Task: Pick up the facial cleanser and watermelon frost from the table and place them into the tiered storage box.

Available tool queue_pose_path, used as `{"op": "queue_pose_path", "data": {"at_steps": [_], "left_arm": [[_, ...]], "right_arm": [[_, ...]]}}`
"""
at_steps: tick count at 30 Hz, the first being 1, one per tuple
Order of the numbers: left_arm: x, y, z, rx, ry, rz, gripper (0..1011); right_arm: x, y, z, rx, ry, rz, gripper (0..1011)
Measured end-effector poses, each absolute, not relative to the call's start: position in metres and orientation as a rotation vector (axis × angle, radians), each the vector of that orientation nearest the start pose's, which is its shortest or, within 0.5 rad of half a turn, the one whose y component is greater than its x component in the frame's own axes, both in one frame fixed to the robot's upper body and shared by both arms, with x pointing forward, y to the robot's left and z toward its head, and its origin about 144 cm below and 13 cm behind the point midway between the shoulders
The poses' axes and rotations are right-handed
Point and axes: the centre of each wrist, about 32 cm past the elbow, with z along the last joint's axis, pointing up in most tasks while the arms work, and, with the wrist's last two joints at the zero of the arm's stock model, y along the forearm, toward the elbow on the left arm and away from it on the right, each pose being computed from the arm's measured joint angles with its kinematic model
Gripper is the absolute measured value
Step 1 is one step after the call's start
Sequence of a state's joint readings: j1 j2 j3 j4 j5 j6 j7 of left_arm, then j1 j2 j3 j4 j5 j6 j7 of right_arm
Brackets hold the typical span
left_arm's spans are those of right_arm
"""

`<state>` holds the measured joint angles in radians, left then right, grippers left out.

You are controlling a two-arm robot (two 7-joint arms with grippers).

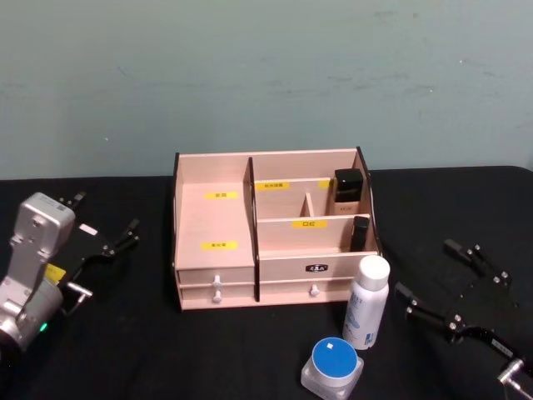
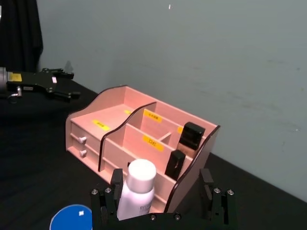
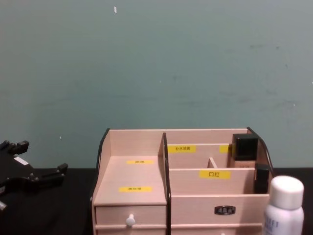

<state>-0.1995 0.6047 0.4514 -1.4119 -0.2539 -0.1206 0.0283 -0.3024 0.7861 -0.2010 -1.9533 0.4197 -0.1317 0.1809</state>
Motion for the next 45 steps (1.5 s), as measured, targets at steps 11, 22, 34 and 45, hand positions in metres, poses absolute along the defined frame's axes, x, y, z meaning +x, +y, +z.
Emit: {"op": "queue_pose_path", "data": {"at_steps": [11, 22, 34, 45], "left_arm": [[0.489, 0.310, 1.140, 0.304, -0.285, 1.248, 1010], [0.489, 0.310, 1.140, 0.305, -0.285, 1.248, 1010], [0.489, 0.310, 1.140, 0.305, -0.285, 1.248, 1010], [0.489, 0.310, 1.140, 0.304, -0.285, 1.248, 1010]], "right_arm": [[0.376, -0.311, 1.178, -0.193, -0.093, -0.906, 1002], [0.388, -0.305, 1.172, -0.228, -0.042, -0.866, 1002], [0.406, -0.301, 1.163, -0.243, -0.013, -0.865, 1002], [0.416, -0.295, 1.155, -0.243, 0.005, -0.836, 1002]]}}
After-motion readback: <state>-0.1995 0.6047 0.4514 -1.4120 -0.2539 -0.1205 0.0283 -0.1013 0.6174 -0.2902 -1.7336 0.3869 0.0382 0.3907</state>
